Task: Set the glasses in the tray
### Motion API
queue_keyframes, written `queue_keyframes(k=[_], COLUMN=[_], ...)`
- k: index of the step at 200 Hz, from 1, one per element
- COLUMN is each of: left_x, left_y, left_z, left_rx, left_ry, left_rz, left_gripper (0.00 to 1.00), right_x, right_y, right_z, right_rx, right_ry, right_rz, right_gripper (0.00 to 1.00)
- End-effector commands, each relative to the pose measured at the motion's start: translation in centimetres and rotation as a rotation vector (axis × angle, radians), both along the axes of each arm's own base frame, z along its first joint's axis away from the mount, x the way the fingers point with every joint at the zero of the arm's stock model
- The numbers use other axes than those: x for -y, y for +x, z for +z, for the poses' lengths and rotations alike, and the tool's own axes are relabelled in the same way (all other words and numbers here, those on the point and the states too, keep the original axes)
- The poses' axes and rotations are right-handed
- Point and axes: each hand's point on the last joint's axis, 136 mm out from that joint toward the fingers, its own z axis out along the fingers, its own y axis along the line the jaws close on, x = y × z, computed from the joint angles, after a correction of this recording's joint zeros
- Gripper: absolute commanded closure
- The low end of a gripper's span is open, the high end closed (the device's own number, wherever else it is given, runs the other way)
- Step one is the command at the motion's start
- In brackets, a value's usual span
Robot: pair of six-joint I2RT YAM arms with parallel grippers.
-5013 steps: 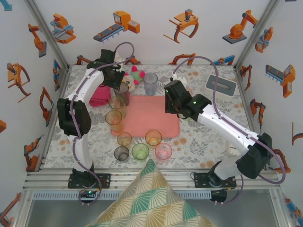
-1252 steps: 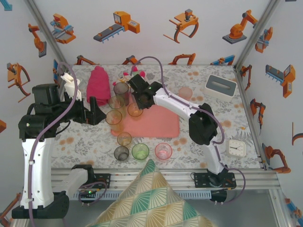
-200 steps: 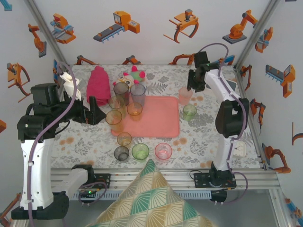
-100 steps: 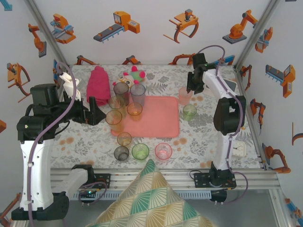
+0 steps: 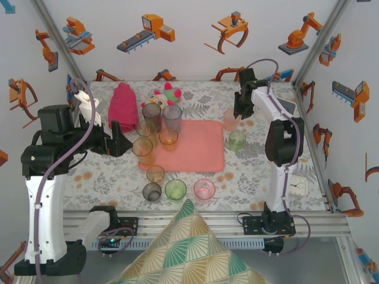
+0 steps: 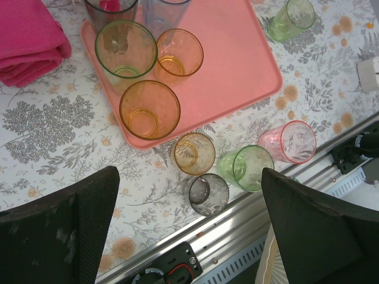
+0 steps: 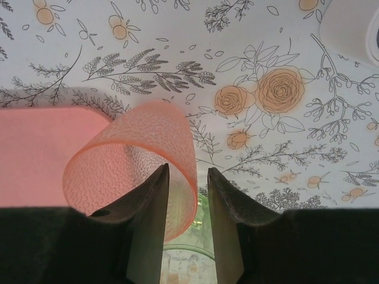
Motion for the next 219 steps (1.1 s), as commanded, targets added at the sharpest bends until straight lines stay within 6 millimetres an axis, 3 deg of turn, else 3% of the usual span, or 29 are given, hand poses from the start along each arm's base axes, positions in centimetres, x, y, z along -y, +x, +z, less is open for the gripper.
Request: queue_keyframes(k=[1,136,219], left_x=[0.2,0.1,0.2], left_y=[-0.3,-0.4,-0.4], left_z=[0.5,0.5,0.8], left_rx=[0.019,0.024,0.026], left_ry=[-0.018,-0.017,-0.026], left_rz=[-0.007,-0.005,-0.008], left_gripper=[0.03,0.03,0.03], right_x=[0.6,0.7,0.7], right_y=[0.0,0.0,-0.1], right_z=[0.1,-1.0,-0.7], right_rx=[-0.009,-0.031,-0.025], right_ry=[-0.032,-0.047,-0.042], right_rz=[0.003,0.003,0.008], right_gripper=[0.68,0.77,0.92])
